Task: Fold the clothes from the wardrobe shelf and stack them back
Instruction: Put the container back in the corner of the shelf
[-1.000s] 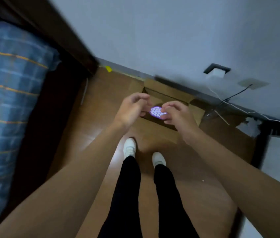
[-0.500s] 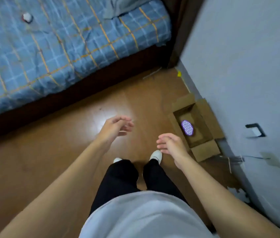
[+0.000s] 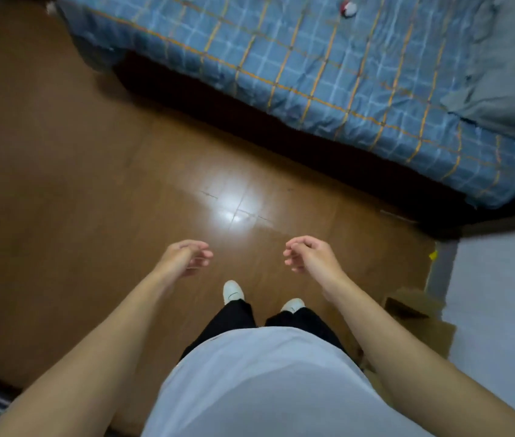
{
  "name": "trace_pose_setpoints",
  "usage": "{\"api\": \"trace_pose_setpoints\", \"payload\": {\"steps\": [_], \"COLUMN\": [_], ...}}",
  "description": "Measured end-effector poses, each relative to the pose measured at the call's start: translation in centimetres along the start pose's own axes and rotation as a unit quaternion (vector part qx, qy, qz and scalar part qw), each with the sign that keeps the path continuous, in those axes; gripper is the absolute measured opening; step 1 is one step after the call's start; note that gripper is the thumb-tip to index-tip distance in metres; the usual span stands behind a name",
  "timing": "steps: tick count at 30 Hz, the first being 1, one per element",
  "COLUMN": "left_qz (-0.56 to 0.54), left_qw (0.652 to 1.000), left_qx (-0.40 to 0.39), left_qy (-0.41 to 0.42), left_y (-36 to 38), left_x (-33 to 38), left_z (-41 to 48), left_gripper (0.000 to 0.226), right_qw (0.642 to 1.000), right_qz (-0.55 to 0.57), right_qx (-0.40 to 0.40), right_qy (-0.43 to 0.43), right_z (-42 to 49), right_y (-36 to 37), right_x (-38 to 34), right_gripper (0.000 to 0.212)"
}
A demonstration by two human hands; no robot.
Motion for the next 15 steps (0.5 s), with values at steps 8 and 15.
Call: {"api": "trace_pose_setpoints", "payload": {"steps": [8,15], "left_qz": [-0.242,-0.366], "left_qw": [0.959,0.894], "left_qx": [0.125,0.242], "left_qy": [0.075,0.089], "left_y": [-12.8,-22.1], "left_x": [3.0,2.2], "left_z": [-2.2,-3.7], "left_gripper": [0.024,0.022], "right_qw": [0.973,0.905], "right_qz": [-0.225,-0.411], "right_qx": [-0.038,-0.108], "right_qy": [0.040,0.023], "right_z": [5.8,13.6], "right_y": [6.9,12.4], "right_x": [-1.8,-7.1], "right_gripper": [0.021,0.020]}}
Point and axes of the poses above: each hand's wrist, its own z-axis towards the middle knuckle, its own y-axis out of the palm, x = y × z, the point moved 7 cm from there along z, towards the middle knuckle, and after that the axes turned 1 degree about -y, right-handed, at the moved point
